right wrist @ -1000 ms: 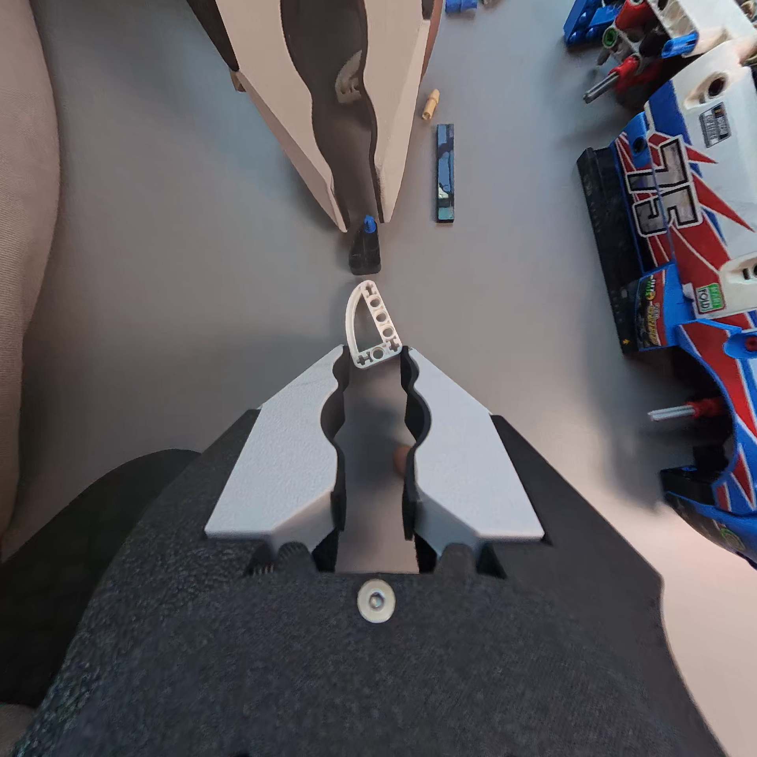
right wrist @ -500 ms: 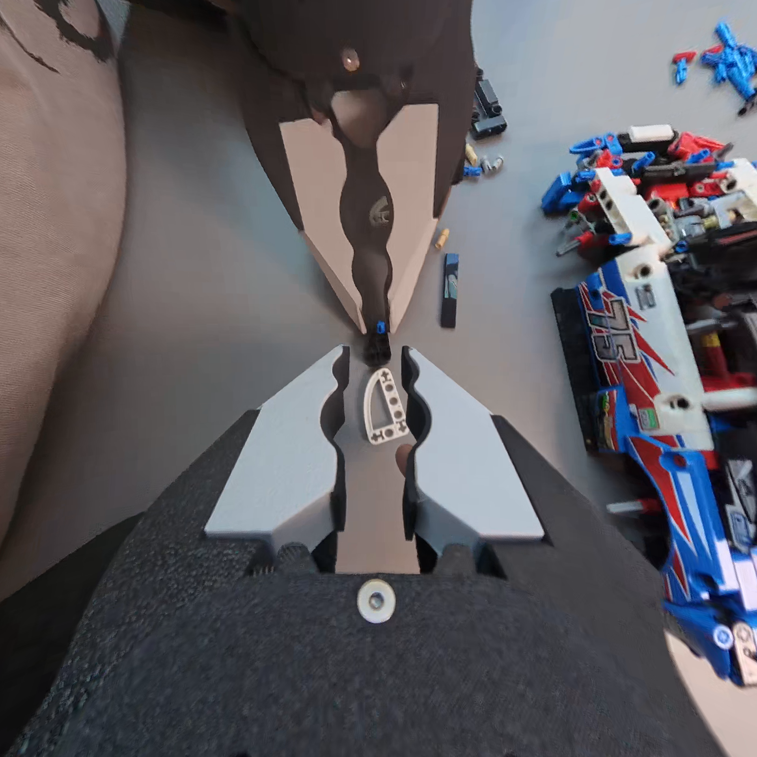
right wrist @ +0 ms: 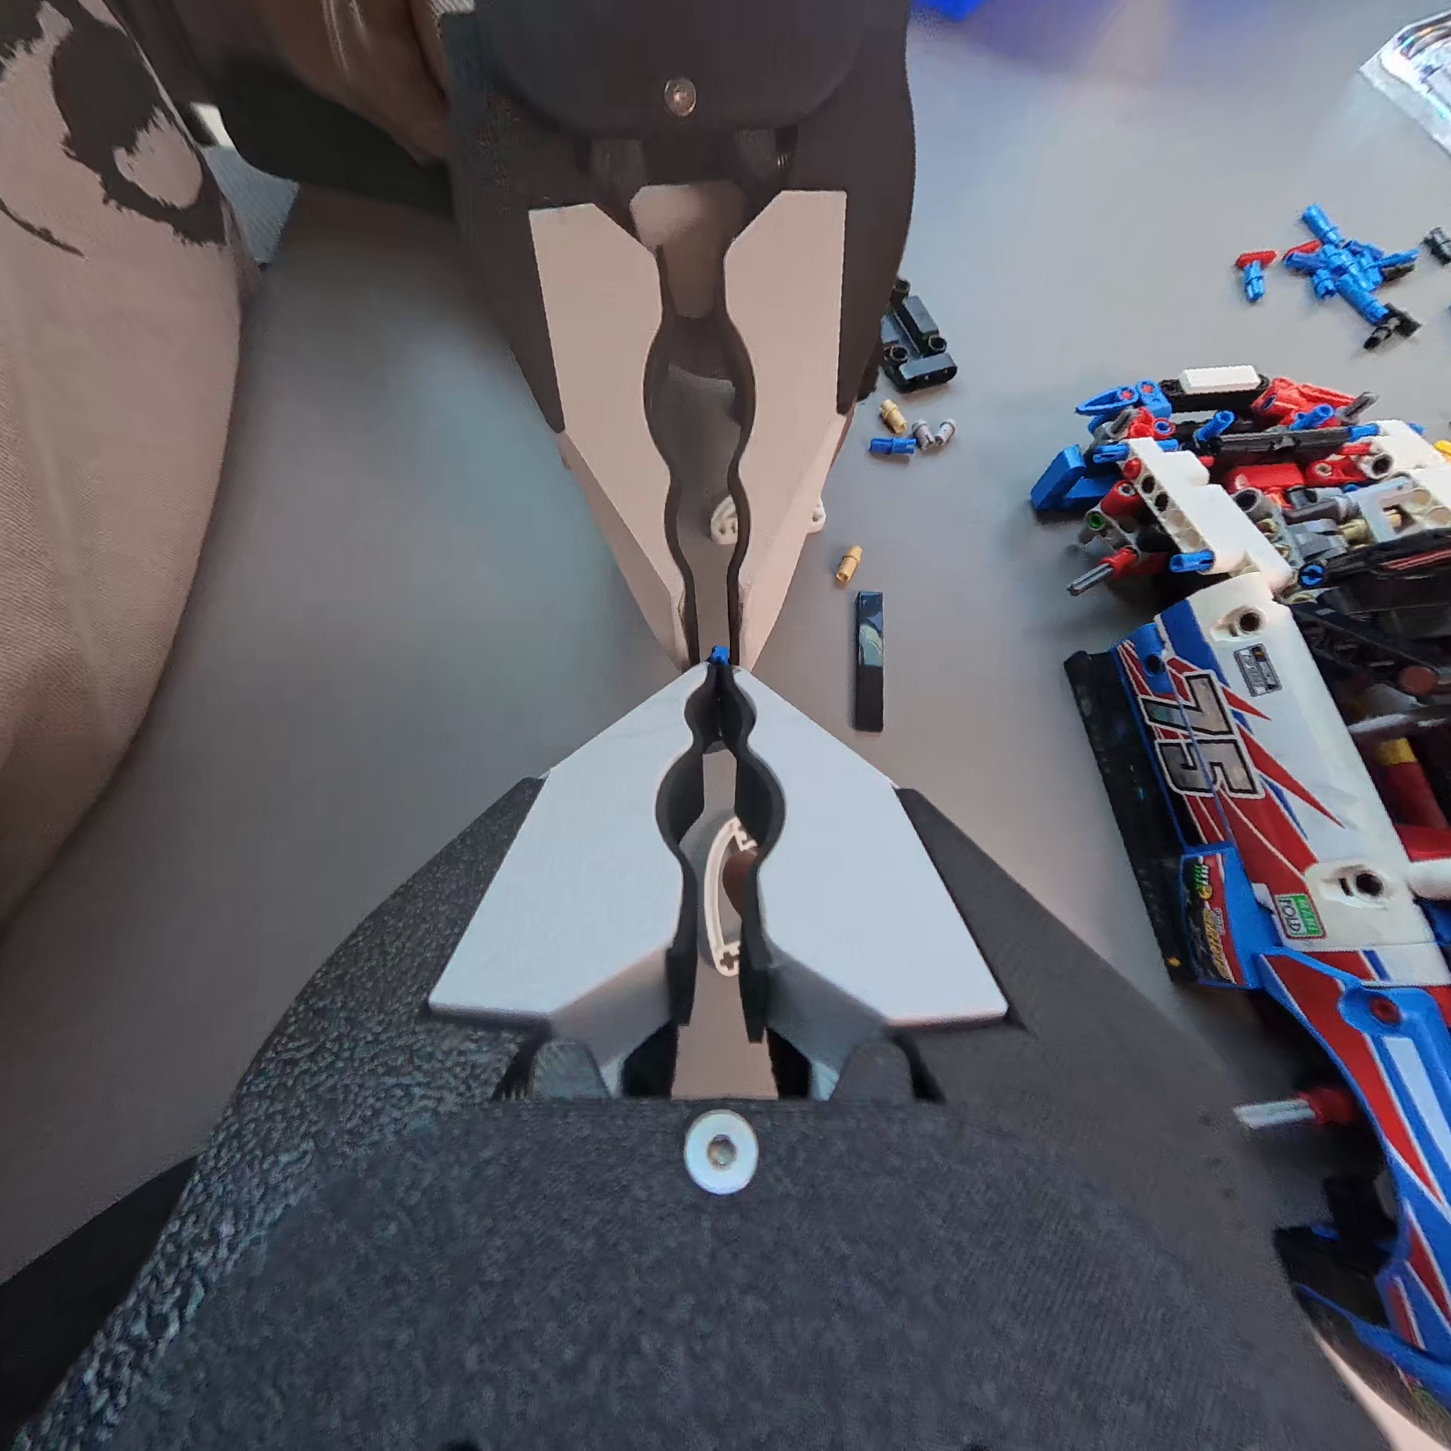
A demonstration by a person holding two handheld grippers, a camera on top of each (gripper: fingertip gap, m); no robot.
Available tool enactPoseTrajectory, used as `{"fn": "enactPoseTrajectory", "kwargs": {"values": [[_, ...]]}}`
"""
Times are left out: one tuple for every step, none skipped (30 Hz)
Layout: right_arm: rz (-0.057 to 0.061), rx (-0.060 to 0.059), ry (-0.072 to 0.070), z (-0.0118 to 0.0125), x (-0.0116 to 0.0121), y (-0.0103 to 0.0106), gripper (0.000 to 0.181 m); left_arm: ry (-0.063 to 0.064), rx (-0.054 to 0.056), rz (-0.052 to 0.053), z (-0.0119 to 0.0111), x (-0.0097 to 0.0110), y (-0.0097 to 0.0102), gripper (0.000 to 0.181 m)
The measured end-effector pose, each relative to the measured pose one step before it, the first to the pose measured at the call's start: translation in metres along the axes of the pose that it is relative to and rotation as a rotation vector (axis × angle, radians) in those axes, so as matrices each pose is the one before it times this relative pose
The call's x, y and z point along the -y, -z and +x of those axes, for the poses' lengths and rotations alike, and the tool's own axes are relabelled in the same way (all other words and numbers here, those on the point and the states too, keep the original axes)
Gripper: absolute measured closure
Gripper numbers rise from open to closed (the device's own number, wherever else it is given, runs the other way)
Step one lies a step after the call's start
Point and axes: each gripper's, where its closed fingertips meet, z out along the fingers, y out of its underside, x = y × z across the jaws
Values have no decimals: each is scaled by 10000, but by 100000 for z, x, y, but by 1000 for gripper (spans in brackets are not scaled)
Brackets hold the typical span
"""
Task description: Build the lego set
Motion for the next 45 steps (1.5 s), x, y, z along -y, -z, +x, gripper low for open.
{"fn": "enactPoseTrajectory", "kwargs": {"values": [[246, -8, -40, -44, 228, 134, 181, 110, -50, 94, -8, 131, 162, 175], [126, -21, 8, -69, 145, 113, 181, 19, -10, 10, -32, 12, 104, 176], [40, -98, 58, 36, 111, 58, 181, -39, -9, -17, 20, -18, 41, 175], [15, -84, 93, 16, 112, 29, 180, -37, -35, -15, 82, -16, -13, 176], [22, -11, 71, -50, 133, 23, 179, -26, -30, -31, 102, -28, -52, 176], [22, 32, 39, -97, 148, -1, 178, -44, -26, -47, 99, -44, -68, 176], [-70, 48, 49, -121, 17, -53, 179, -43, 3, -24, 61, 6, -56, 176], [-128, 3, 74, -75, -106, -103, 179, -24, -1, -2, 51, 45, -31, 176], [-164, -2, 68, -69, -182, -137, 179, -10, -6, -15, 40, 31, -11, 176], [-63, -18, 13, -24, -62, -100, 179, -27, 14, -61, 7, -69, -14, 176], [-55, -16, -10, 5, -67, -72, 179, -41, 29, -59, -7, -89, -17, 176], [-37, 9, -35, -15, -44, -52, 180, -13, 13, -34, 11, -66, -18, 176], [-40, 10, -41, -18, -56, -39, 180, -6, -1, -30, 22, -54, -12, 176], [-34, -4, -18, -8, -51, -36, 181, -17, 1, -22, 11, -26, -7, 176], [14, 2, -29, -5, 12, -3, 181, -19, 13, -4, -1, -9, 9, 176], [82, 16, -81, 24, 80, 27, 181, 2, 16, 40, -39, 39, 47, 176], [195, -28, -116, 133, 185, 96, 181, 51, 31, 101, -104, 140, 118, 176], [312, -49, -127, 202, 303, 174, 181, 107, 36, 175, -178, 227, 193, 176], [372, -23, -164, 186, 362, 229, 181, 161, 8, 245, -176, 321, 252, 176], [447, -55, -202, 269, 478, 278, 181, 182, 19, 327, -225, 416, 309, 176], [521, -73, -216, 303, 589, 302, 181, 169, 53, 402, -291, 503, 355, 175], [573, -44, -247, 251, 696, 293, 181, 155, 51, 404, -281, 507, 366, 175], [641, 5, -273, 154, 854, 277, 181, 154, 16, 367, -245, 449, 327, 171], [700, -32, -283, 168, 1019, 226, 181, 153, -54, 351, -117, 445, 282, 164], [688, 26, -259, 37, 1012, 119, 181, 156, -105, 361, 19, 505, 214, 159], [591, 62, -235, -55, 897, 14, 181, 125, -124, 376, 120, 589, 158, 156], [538, 106, -209, -160, 815, -50, 181, 63, -112, 363, 194, 624, 112, 155], [425, 194, -221, -300, 638, -116, 181, 18, -56, 321, 159, 590, 62, 155], [297, 125, -144, -214, 427, -140, 181, -2, -66, 285, 175, 554, 43, 155], [187, 19, -9, -84, 243, -131, 181, 17, -115, 242, 257, 476, 39, 156], [53, 56, 34, -133, 39, -96, 181, 42, -134, 178, 266, 358, 51, 158], [23, 109, 11, -211, 9, -80, 181, 40, -40, 82, 105, 158, 42, 163], [39, 21, 15, -94, 21, -43, 181, 2, 16, -13, -4, -15, 43, 168], [-8, 50, 62, -134, -52, -14, 181, -25, -79, -36, 126, -51, 69, 167], [-94, 73, 99, -154, -113, 10, 181, -6, -114, -91, 168, -135, 38, 167], [-179, 13, 151, -81, -186, 17, 181, -15, -88, -143, 133, -199, 22, 168], [-262, 15, 242, -135, -251, -10, 181, -53, -91, -178, 145, -262, -4, 168], [-307, 60, 325, -255, -274, -8, 181, -77, -129, -194, 237, -298, -44, 168], [-307, 12, 338, -181, -253, -10, 180, -54, -115, -182, 216, -255, -59, 168], [-360, 22, 339, -179, -339, -23, 177, -23, -121, -192, 236, -257, -79, 168], [-401, 64, 273, -209, -416, -37, 175, -21, -135, -195, 233, -282, -92, 168], [-336, 110, 206, -256, -346, -32, 175, -22, -104, -184, 185, -281, -107, 168], [-215, 76, 155, -206, -196, -25, 175, 1, -130, -216, 208, -341, -113, 168], [-247, 102, 156, -246, -266, -36, 176, 22, -143, -199, 213, -339, -133, 168], [-354, 38, 201, -165, -428, -50, 179, 30, -111, -162, 169, -281, -129, 168]]}}
